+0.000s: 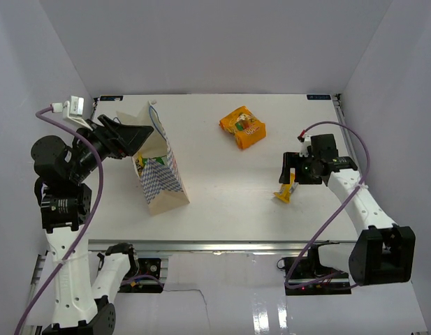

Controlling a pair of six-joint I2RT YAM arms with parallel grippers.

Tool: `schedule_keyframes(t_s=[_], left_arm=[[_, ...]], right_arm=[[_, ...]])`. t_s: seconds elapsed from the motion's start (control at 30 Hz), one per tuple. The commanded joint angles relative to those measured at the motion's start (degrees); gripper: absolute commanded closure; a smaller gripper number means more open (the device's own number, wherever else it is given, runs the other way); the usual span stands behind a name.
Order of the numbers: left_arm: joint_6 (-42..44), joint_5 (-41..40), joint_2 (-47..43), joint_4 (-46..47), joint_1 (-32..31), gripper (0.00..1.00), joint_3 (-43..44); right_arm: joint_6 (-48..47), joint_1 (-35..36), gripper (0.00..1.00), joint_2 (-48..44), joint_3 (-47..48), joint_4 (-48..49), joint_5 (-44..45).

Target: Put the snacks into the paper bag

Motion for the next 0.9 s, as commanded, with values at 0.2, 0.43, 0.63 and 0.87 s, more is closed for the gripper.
schedule_keyframes(t_s=[0.2, 0.43, 0.63, 0.87], left_arm=[[0.9, -0.2, -3.3, 2.1, 0.2, 0.02, -4.9], [0.9, -1.6, -6.0, 0.6, 0.2, 0.02, -5.8], [1.1, -2.5, -6.5, -0.5, 0.2, 0.02, -5.4], [1.1, -2.9, -6.4, -0.8, 0.2, 0.02, -4.2]], right_arm=[[17.6, -4.5, 0.03, 1.2, -8.5, 6.3, -1.4], [19.6, -4.8, 0.11, 7.0, -7.4, 11.7, -3.7], [22.3, -5.0, 0.21, 10.2, -8.8, 14.9, -2.3], [23.3, -5.2, 0.32, 12.1, -9.0, 16.8, 0.6]])
